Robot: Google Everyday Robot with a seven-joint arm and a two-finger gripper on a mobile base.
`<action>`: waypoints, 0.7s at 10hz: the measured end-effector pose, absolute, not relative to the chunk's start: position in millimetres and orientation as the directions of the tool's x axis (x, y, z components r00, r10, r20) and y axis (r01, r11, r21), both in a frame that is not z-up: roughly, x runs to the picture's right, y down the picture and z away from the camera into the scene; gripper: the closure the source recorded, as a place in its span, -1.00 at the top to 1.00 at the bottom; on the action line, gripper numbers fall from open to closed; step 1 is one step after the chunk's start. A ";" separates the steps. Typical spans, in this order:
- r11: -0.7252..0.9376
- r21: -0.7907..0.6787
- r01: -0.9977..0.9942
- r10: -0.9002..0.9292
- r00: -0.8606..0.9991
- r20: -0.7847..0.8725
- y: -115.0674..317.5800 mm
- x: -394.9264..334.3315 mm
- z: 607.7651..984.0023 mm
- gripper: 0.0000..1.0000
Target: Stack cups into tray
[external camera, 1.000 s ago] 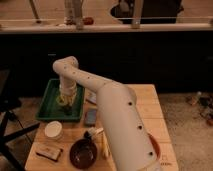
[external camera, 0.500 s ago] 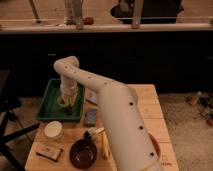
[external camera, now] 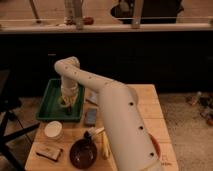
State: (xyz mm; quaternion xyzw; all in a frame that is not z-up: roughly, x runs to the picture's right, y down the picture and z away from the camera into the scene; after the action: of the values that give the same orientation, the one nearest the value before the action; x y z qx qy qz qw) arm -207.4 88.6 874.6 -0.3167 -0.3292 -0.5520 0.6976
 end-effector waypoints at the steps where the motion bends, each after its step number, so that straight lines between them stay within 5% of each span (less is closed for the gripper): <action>1: 0.190 -0.079 0.979 -0.560 0.174 0.810 89.1 -206.9 874.4 -0.31; 7: 0.191 -0.087 0.978 -0.551 0.181 0.815 91.3 -200.7 873.1 -0.21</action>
State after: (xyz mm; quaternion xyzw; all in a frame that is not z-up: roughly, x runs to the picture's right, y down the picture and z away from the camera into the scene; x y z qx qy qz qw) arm -200.7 91.3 873.1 -0.3226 -0.3306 -0.5481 0.6973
